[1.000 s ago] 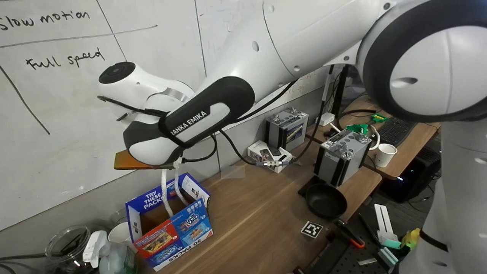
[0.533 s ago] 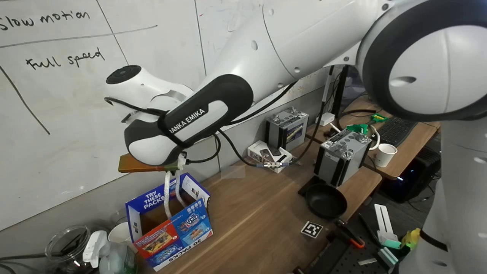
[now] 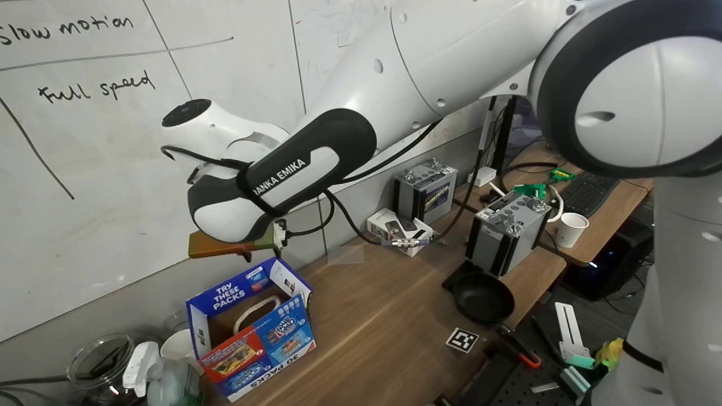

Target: Put the ropes in the carton box

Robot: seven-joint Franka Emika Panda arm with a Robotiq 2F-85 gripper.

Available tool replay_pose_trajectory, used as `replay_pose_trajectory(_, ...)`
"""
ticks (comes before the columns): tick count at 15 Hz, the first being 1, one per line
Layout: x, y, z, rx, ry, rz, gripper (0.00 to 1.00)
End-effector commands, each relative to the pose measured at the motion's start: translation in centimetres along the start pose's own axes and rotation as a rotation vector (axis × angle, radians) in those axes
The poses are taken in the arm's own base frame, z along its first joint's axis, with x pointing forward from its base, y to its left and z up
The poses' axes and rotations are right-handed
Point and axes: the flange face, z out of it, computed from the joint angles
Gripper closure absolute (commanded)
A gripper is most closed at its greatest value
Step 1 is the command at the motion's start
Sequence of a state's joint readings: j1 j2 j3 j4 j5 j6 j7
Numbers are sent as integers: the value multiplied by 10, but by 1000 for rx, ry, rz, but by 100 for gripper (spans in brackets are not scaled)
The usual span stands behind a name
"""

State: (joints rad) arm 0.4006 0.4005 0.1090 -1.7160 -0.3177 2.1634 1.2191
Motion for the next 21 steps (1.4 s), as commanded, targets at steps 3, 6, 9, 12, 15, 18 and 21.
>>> replay_pose_trajectory(3,3,66,-28,-120,-138,-268,0)
replay_pose_trajectory(6,12,115,-56,-97,-199,-383,0)
replay_pose_trajectory(9,19,166,-85,-12,-266,-478,0)
replay_pose_trajectory(12,14,220,-111,59,-308,-578,0)
replay_pose_trajectory(15,4,276,-134,84,-313,-626,0)
replay_pose_trajectory(18,-6,333,-154,97,-242,-627,0)
replay_pose_trajectory(21,-18,380,-172,114,-134,-581,0)
